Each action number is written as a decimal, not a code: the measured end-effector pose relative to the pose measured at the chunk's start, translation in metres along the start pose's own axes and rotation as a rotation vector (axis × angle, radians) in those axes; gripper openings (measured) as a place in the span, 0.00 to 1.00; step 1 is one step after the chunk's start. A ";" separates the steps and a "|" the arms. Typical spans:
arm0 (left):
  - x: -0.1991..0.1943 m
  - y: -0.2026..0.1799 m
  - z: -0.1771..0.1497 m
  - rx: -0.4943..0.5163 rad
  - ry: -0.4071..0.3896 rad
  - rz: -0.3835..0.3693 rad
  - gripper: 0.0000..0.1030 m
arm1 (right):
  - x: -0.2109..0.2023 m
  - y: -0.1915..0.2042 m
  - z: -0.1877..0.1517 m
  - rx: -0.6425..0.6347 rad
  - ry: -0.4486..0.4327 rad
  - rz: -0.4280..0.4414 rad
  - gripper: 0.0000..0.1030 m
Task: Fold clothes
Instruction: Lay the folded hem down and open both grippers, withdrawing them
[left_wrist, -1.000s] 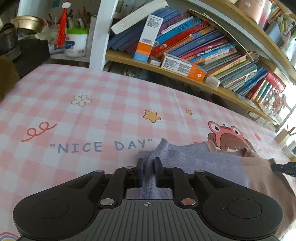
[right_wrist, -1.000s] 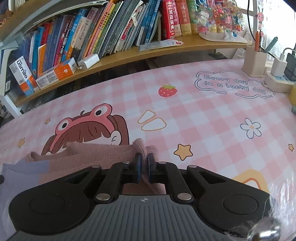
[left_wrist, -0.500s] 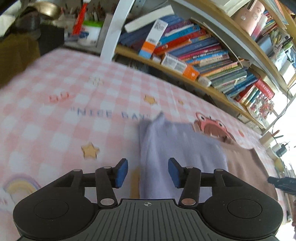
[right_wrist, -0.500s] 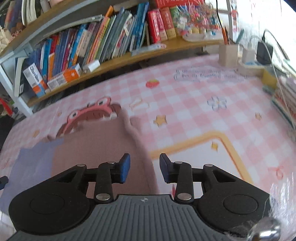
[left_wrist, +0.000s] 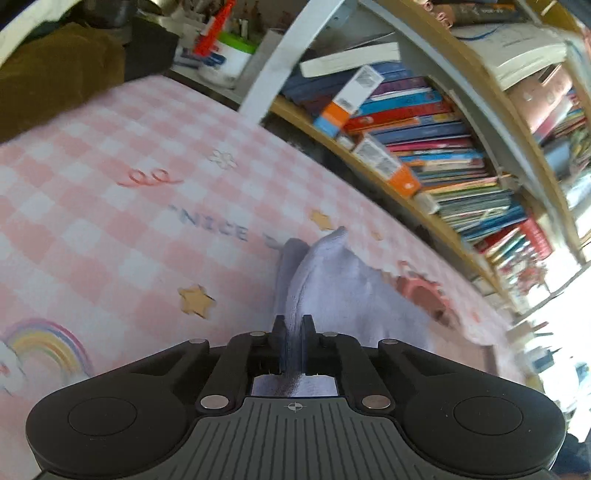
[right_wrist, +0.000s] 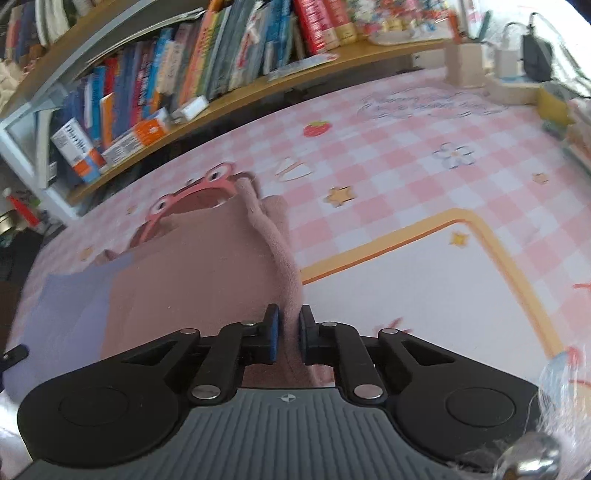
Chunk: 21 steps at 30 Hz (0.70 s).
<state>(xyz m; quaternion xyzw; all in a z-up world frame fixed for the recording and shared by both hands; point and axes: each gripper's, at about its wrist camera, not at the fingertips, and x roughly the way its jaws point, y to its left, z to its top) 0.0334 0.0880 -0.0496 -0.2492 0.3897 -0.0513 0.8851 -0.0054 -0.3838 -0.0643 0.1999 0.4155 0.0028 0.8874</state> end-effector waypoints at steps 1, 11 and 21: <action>0.002 0.002 0.002 0.015 0.002 0.018 0.06 | 0.002 0.004 0.000 -0.005 0.003 0.005 0.10; 0.019 0.008 0.014 0.068 -0.015 0.073 0.07 | 0.021 0.025 0.005 -0.063 0.008 0.016 0.10; -0.017 -0.012 0.005 0.108 -0.119 0.152 0.51 | 0.001 0.031 0.005 -0.137 -0.042 -0.002 0.43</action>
